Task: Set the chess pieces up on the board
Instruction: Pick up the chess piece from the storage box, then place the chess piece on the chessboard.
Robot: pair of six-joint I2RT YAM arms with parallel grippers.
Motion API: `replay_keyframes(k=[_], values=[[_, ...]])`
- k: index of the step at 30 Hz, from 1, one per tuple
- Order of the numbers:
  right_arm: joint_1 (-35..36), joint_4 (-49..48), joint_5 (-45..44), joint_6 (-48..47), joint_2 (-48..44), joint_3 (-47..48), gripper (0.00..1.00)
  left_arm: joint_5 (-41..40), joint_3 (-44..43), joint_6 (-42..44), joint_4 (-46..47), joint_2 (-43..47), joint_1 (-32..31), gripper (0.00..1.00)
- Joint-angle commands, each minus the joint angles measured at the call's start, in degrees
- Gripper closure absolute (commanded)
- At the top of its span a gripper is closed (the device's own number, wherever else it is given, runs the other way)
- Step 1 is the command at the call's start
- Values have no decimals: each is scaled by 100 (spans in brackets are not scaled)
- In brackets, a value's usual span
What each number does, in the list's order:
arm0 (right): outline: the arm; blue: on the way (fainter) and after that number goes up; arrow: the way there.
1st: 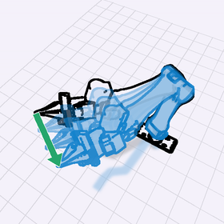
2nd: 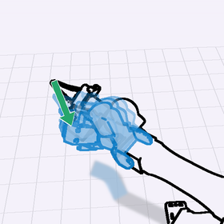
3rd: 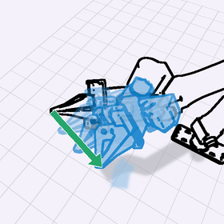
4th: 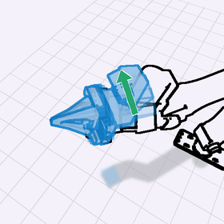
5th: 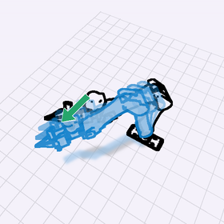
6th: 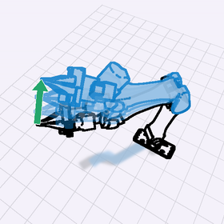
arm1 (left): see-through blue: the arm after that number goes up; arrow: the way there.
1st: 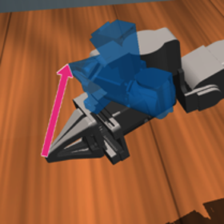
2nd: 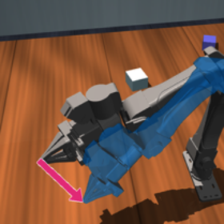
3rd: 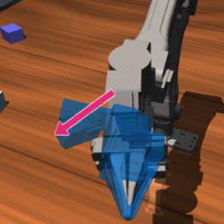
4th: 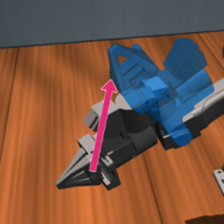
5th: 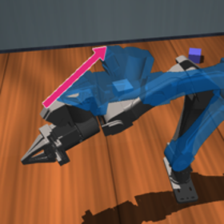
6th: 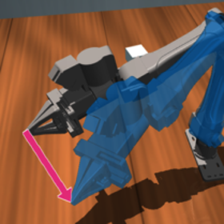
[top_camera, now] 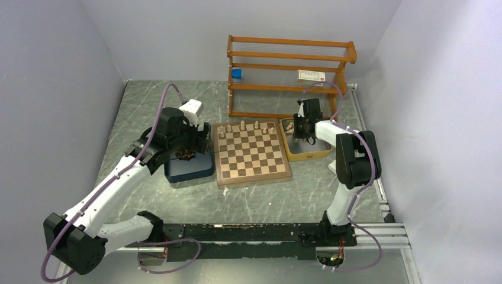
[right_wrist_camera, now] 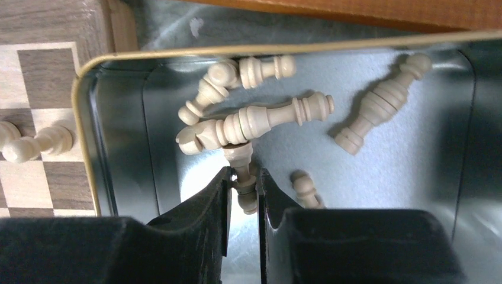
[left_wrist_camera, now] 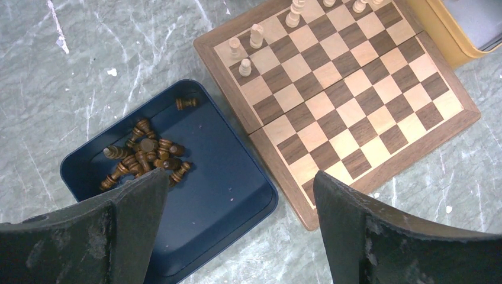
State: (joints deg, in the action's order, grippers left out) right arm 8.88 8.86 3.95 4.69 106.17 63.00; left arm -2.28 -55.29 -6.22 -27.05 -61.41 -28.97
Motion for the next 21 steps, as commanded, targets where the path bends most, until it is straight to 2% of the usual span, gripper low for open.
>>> replay_keyframes(k=[1, 9, 15, 18, 21], values=[[24, 415, -371, 127, -443, 229, 84, 108, 36, 68, 187, -22, -20, 4], [66, 871, 126, 246, -942, 568, 84, 354, 42, -250, 314, -130, -19, 7], [428, 978, 676, -7, -1414, 629, 82, 1413, -53, -1128, 802, -427, -15, 14], [752, 807, 1436, -383, -1604, 553, 82, 2071, -89, -1572, 1132, -752, 0, 16], [1137, 558, 1880, -760, -1806, 395, 82, 2882, -284, -2114, 1344, -1191, 130, 23]])
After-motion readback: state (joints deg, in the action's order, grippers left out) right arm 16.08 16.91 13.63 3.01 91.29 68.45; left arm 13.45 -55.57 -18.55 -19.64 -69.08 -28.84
